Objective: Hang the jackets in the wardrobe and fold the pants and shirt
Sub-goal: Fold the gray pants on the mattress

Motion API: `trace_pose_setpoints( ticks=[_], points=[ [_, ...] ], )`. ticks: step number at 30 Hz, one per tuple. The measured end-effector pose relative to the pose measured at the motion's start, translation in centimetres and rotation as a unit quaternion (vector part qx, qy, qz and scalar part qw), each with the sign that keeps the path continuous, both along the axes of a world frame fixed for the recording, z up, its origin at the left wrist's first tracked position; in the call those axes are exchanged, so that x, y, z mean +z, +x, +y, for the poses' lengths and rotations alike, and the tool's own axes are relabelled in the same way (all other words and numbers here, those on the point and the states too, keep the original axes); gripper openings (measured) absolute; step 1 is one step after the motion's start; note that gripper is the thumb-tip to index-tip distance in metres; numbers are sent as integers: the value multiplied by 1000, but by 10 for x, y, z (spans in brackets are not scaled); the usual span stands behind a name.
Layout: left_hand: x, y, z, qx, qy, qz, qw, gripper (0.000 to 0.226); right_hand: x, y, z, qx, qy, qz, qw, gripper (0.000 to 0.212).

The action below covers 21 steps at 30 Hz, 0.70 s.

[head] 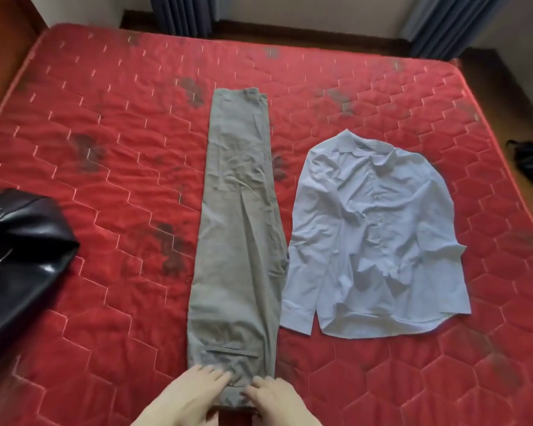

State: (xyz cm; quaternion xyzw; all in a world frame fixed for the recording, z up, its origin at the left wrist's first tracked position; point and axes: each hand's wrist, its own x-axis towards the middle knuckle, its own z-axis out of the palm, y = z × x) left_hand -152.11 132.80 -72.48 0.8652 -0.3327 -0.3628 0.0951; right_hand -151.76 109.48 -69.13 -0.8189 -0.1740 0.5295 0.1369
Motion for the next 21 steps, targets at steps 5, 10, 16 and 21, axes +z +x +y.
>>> trace_pose_setpoints(
  ticks=[5, 10, 16, 21],
  points=[
    [3, 12, -19, 176, -31, -147, 973, 44, -36, -1, 31, -93, 111, -312, 939, 36],
    [-19, 38, -29, 351, 11, -190, 917, 57, -67, 43, 81, -134, 71, -425, 892, 60],
    [-78, 32, -21, 338, 24, -208, 918, 63, -121, 57, 87, -147, 13, -405, 902, 60],
    [-115, 15, -7, 298, -8, -219, 929, 69, -149, 40, 66, -168, 4, -417, 893, 64]
  ],
)
